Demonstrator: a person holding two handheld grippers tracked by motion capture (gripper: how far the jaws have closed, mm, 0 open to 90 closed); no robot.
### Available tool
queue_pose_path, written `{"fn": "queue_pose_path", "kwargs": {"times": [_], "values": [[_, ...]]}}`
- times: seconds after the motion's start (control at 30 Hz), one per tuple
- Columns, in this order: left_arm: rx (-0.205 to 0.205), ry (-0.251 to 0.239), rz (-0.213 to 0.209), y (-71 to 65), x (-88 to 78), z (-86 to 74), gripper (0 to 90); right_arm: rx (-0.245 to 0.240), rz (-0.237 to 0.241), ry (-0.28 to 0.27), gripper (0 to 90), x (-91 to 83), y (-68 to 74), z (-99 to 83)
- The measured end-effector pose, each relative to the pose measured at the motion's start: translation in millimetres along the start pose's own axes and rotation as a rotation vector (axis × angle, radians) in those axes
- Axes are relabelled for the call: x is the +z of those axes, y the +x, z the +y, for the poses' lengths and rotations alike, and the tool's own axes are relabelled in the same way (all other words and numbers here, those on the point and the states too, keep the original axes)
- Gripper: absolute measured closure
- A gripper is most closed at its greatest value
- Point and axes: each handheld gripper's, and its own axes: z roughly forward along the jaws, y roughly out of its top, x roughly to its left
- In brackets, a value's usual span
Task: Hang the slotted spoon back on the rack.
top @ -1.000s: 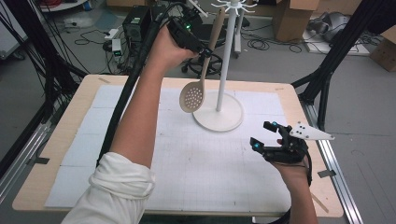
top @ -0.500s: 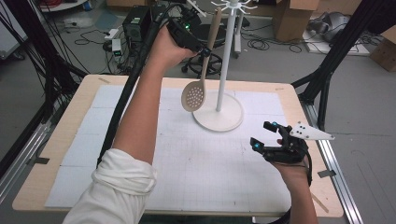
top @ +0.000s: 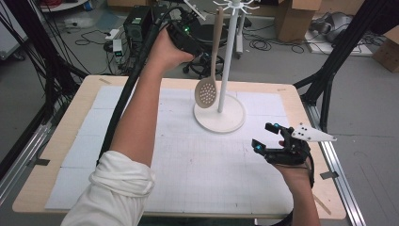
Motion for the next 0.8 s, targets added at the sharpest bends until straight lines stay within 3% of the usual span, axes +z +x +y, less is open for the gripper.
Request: {"fn": "queue_pose_path", "kwargs": {"times": [0.13,0.47,0.57,0.67,0.73,0.8], "values": [[0.008,0.022,-0.002,-0.2,-4.2,-6.4,52.5,-0.004,-0.001,0.003,15.0,0.4,0.6,-0.1],[0.063,-0.024,-0.034,-16.2,-33.1,-12.7,43.0,-0.009,0.004,0.016,15.0,4.2,3.8,0.0],[0.053,-0.081,-0.074,-20.2,-42.0,-22.4,40.8,-0.004,0.006,0.019,15.0,4.6,5.1,0.2],[0.062,-0.051,-0.068,-24.3,-47.5,-32.3,39.0,-0.009,0.007,0.017,15.0,5.0,5.2,0.6],[0.057,-0.088,-0.094,-25.1,-52.5,-40.3,38.2,-0.013,0.009,0.016,15.0,5.9,5.6,0.6],[0.054,-0.095,-0.080,-24.8,-56.4,-48.7,37.6,-0.011,0.013,0.023,15.0,7.2,6.6,0.3]]}}
